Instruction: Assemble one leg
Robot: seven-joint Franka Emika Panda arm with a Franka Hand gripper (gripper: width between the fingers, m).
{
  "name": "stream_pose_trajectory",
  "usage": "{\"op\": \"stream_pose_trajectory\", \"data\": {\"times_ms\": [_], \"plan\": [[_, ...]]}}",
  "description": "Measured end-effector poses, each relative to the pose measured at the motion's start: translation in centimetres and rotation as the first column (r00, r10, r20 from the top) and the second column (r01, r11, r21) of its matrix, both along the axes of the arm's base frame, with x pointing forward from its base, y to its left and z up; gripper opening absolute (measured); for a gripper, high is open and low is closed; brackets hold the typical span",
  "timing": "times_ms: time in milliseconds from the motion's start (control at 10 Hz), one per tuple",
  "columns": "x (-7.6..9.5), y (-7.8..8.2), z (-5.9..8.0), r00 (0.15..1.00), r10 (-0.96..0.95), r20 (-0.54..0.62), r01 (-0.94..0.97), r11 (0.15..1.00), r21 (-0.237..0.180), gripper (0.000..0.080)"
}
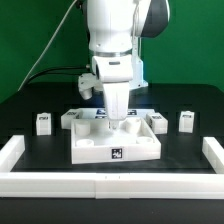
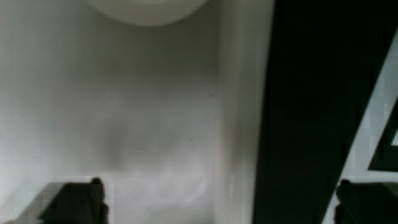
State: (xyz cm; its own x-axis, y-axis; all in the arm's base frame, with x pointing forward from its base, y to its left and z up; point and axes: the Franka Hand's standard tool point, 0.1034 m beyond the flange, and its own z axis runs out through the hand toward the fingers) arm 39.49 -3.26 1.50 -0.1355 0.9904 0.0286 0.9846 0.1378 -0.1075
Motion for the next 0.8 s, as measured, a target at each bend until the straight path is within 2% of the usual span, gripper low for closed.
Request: {"op": "stream_pose_trajectory", "data": {"times_ms": [200,500,700,800], "plan": [[-0.25,0.11,-0.58,1.0,0.0,-0.013,0.0,1.0,0.003,0.065],[-0.07,0.08,-0.74,1.0,-0.006,-0.013,0.006,1.0,0.003,0.065],[-0.08,0.07,-0.74,1.0,-0.006,-0.013,0.007,1.0,0.003,0.0413],[-0.08,0.07,-0.74,1.0,-0.007,-0.013,0.007,1.0,0.003,0.0413]]}}
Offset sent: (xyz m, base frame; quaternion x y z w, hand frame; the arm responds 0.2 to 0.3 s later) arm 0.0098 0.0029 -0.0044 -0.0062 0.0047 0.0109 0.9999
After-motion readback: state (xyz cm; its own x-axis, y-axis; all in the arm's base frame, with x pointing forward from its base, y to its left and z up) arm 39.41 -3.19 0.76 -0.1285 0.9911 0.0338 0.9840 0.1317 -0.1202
